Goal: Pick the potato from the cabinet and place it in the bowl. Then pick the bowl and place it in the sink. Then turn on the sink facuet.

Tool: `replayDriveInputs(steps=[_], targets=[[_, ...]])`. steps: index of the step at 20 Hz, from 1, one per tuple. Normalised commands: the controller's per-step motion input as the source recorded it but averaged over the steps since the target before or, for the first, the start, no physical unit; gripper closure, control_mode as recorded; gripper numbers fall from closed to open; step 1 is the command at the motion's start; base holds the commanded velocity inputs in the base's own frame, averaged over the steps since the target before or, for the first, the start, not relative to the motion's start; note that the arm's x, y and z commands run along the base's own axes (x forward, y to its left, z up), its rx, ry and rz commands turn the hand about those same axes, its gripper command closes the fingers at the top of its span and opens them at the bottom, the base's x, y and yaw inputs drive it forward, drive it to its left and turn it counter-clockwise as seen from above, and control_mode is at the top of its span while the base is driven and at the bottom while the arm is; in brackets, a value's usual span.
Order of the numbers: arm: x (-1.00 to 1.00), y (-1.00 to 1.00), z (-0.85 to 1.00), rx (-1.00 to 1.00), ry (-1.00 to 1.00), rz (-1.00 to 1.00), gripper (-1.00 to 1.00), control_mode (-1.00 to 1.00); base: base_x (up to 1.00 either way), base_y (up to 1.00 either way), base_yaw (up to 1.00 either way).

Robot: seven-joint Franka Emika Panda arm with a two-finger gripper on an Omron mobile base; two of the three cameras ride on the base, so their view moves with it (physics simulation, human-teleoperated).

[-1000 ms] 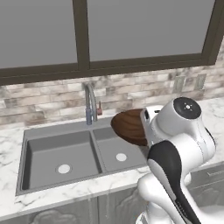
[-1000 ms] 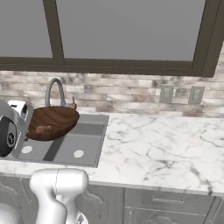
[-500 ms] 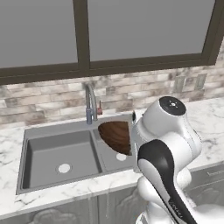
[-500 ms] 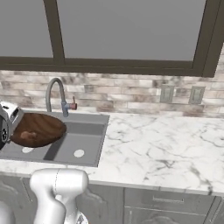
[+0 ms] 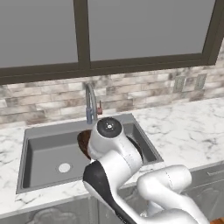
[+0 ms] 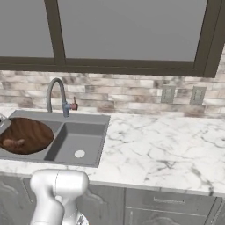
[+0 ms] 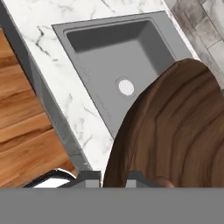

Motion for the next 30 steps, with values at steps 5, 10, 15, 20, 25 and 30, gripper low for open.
replayDriveInputs(steps=[5, 10, 15, 20, 25, 30], targets=[[0.95, 1.00, -0.30, -0.03, 0.03, -0.23, 1.00, -1.00, 0.00, 0.00, 0.00], [1.00, 0.99, -0.41, 0.00, 0.08, -0.22, 1.00, -1.00, 0.00, 0.00, 0.00], [1.00, 0.89, -0.42, 0.00, 0.09, -0.23, 1.00, -1.00, 0.00, 0.00, 0.00], [0.92, 0.72, -0.40, 0.00, 0.10, -0.18, 1.00, -1.00, 0.00, 0.00, 0.00], [0.69, 0.26, -0.53, -0.02, 0.09, -0.07, 1.00, -1.00, 0.00, 0.00, 0.00], [0.42, 0.06, -0.71, -0.01, 0.01, -0.02, 1.00, -1.00, 0.00, 0.00, 0.00]])
